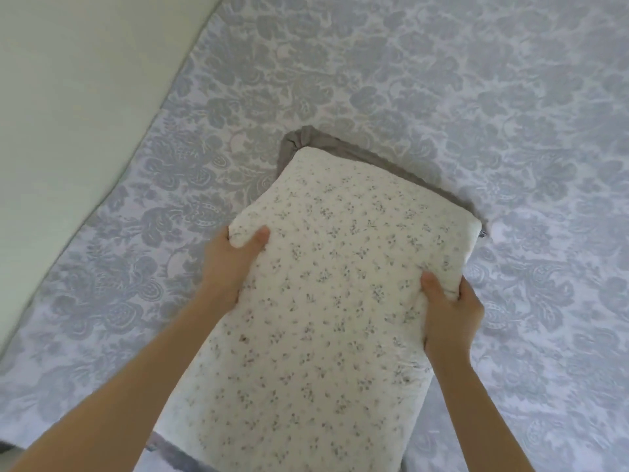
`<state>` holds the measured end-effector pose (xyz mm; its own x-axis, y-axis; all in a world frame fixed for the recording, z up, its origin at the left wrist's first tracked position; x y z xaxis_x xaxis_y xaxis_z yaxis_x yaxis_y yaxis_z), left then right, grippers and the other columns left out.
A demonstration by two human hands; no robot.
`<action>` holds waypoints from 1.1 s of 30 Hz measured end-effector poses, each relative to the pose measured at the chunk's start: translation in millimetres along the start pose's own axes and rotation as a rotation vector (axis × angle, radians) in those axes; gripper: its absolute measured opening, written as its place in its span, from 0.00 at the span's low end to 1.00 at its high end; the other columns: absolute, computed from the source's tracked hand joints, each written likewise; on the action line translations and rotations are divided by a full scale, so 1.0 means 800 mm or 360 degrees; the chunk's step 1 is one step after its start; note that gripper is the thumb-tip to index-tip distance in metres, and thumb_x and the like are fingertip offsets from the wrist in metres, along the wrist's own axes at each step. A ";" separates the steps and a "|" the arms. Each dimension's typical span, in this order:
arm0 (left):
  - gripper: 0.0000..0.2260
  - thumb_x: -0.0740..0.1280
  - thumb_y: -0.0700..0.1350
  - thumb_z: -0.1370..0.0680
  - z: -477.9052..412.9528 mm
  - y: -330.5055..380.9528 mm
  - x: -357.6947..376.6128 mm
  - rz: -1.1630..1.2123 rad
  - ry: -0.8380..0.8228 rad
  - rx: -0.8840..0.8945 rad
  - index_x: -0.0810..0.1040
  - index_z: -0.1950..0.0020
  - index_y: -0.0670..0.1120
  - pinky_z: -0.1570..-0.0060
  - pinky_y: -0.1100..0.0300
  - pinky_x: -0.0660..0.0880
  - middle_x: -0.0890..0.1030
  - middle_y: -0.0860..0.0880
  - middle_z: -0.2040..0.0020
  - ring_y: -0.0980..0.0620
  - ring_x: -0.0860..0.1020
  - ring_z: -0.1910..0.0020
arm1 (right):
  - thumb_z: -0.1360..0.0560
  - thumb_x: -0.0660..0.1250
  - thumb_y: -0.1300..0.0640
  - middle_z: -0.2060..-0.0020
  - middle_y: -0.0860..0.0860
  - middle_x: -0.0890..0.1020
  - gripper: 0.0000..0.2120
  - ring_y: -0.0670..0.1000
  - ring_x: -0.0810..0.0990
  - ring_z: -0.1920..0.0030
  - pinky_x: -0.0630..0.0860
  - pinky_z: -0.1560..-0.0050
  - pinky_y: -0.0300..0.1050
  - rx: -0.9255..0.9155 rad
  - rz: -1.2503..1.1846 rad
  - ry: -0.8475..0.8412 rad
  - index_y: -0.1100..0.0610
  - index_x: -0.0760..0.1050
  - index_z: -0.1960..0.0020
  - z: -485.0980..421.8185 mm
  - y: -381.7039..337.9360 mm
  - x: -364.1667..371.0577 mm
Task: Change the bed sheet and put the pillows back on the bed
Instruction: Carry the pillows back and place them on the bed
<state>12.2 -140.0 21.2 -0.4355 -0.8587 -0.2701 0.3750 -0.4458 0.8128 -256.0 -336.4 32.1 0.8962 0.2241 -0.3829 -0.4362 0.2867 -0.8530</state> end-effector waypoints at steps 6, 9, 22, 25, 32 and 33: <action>0.16 0.71 0.54 0.27 -0.040 0.161 -0.051 0.0064 0.0192 0.0604 0.74 0.43 0.52 0.60 0.67 0.77 0.79 0.60 0.52 0.65 0.79 0.56 | 0.26 0.70 0.53 0.53 0.46 0.83 0.14 0.48 0.82 0.51 0.80 0.48 0.50 -0.0334 -0.0282 -0.0042 0.56 0.78 0.43 -0.031 -0.141 0.070; 0.27 0.65 0.62 0.26 -0.107 0.203 -0.074 -0.0438 0.0285 0.0643 0.66 0.31 0.52 0.42 0.55 0.73 0.74 0.53 0.39 0.52 0.74 0.40 | 0.27 0.66 0.40 0.45 0.45 0.80 0.26 0.50 0.79 0.46 0.78 0.45 0.53 -0.0391 0.0083 -0.0136 0.49 0.70 0.33 -0.081 -0.174 0.136; 0.43 0.50 0.73 0.27 -0.184 -0.101 -0.164 -0.1322 0.0299 -0.0441 0.63 0.28 0.38 0.37 0.41 0.66 0.68 0.35 0.32 0.36 0.68 0.34 | 0.31 0.60 0.28 0.29 0.49 0.66 0.45 0.56 0.71 0.34 0.71 0.37 0.54 0.0242 0.0623 -0.0765 0.46 0.44 0.23 -0.005 0.064 0.215; 0.37 0.51 0.68 0.24 -0.172 -0.079 -0.162 -0.1399 0.0422 -0.0262 0.69 0.35 0.36 0.45 0.46 0.69 0.76 0.35 0.42 0.36 0.75 0.42 | 0.28 0.59 0.32 0.35 0.46 0.73 0.39 0.52 0.76 0.41 0.74 0.43 0.51 0.0165 0.0565 -0.0651 0.46 0.49 0.24 0.015 0.057 0.207; 0.30 0.53 0.65 0.23 -0.136 -0.091 -0.210 -0.1543 0.0501 -0.0178 0.70 0.40 0.38 0.46 0.45 0.71 0.78 0.37 0.50 0.37 0.77 0.52 | 0.23 0.55 0.37 0.40 0.43 0.74 0.30 0.50 0.75 0.44 0.73 0.49 0.46 -0.0048 0.0760 -0.0540 0.47 0.54 0.25 0.067 0.060 0.168; 0.31 0.52 0.65 0.23 -0.131 -0.099 -0.209 -0.1763 0.0449 -0.0288 0.67 0.34 0.39 0.40 0.42 0.67 0.77 0.34 0.44 0.35 0.76 0.46 | 0.23 0.52 0.36 0.34 0.49 0.72 0.32 0.53 0.74 0.39 0.73 0.43 0.50 0.0033 0.0943 -0.0674 0.47 0.49 0.23 0.072 0.077 0.171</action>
<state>141.0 12.7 -52.1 -0.4091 0.0097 -0.9125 0.0233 -0.9995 -0.0211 -164.9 -234.3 -52.6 0.4024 0.6870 -0.6051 -0.8437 0.0218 -0.5364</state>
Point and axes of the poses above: each hand's wrist, its own z-axis away from the middle knuckle, its own x-axis out of the palm, y = z × x, the point moved 5 cm from there along -z, towards the middle knuckle
